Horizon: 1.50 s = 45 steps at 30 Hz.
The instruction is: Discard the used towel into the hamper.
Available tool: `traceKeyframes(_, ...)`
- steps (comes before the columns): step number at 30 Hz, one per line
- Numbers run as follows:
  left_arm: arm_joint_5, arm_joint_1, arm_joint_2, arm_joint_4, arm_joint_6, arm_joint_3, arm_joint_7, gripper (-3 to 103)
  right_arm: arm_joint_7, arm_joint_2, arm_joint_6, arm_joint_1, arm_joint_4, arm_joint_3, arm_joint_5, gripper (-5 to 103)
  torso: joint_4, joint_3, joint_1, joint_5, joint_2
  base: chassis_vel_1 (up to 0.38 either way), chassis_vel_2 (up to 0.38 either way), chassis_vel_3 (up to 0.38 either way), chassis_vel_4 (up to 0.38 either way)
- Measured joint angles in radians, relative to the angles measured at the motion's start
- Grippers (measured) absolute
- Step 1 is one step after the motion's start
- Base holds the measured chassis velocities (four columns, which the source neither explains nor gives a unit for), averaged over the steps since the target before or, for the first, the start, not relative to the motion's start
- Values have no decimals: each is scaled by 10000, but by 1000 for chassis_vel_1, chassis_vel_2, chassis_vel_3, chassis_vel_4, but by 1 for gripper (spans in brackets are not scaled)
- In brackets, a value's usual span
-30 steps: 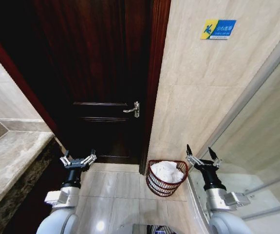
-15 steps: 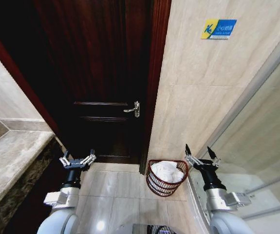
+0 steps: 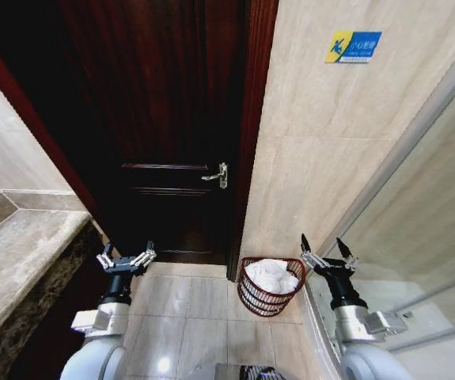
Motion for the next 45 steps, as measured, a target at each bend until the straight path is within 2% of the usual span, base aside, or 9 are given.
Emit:
traceKeyframes(28, -37, 77, -27, -41, 52, -44, 42, 100, 3, -19, -16, -63, 7, -71, -183, 100, 0, -15, -13, 0, -25, 38, -47, -49, 42)
traceKeyframes(45, -82, 22, -16, 43, -193, -103, 29, 100, 4, 37, 41, -48, 14, -66, -200, 100, 0, -17, -15, 0, -30, 56, -61, -59, 52)
